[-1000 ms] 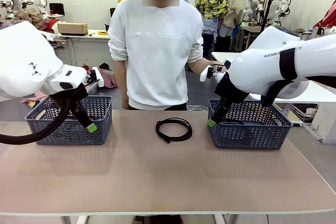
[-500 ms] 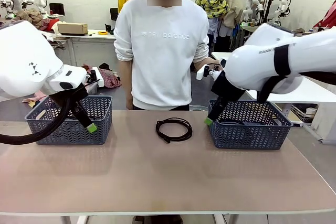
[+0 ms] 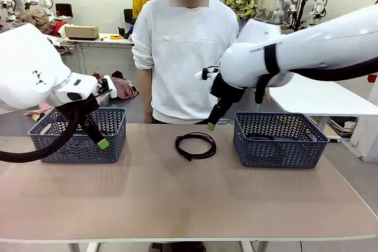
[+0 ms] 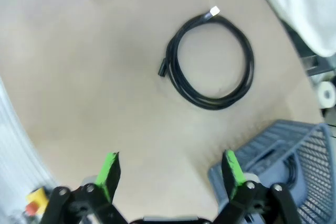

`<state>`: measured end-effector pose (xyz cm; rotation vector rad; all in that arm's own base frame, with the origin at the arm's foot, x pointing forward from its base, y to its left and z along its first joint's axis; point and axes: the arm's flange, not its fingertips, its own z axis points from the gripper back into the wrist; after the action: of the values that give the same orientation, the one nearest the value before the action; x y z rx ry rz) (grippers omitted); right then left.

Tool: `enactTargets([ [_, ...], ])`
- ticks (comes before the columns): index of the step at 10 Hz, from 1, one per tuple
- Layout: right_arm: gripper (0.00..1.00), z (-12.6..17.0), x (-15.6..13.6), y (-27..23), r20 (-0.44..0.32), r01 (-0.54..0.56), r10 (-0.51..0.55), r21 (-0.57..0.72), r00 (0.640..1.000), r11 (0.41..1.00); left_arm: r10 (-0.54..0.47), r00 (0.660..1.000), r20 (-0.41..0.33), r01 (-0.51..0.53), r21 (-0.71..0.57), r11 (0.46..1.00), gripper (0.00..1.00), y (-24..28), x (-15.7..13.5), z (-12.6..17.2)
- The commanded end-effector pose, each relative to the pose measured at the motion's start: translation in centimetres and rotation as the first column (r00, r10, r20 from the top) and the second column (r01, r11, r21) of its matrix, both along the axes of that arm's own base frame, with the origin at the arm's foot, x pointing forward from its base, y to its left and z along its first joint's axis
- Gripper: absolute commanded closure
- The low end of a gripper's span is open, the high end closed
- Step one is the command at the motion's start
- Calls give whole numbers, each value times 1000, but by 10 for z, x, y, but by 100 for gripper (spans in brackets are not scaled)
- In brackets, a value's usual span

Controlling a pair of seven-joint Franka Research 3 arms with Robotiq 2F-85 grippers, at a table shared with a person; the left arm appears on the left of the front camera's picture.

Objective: Organize the cables according to human instructions.
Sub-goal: Pick up a bundle of cables and place it in the basket indicated by the human.

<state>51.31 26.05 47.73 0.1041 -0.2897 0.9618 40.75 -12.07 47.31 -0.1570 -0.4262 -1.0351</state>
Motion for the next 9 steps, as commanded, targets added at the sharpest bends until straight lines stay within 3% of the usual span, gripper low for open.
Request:
enactTargets([
  [1, 0, -4, 21, 24, -35, 28, -30, -51, 999, 998, 6, 1000, 2, -6, 2, 1000, 0, 2, 0, 0],
  [5, 0, -33, 39, 55, -27, 45, -48, -104, 998, 994, 6, 1000, 2, -6, 2, 1000, 0, 2, 0, 0],
  [9, 0, -45, 39, 56, -45, 21, -25, -87, 999, 996, 6, 1000, 2, -6, 2, 1000, 0, 2, 0, 0],
])
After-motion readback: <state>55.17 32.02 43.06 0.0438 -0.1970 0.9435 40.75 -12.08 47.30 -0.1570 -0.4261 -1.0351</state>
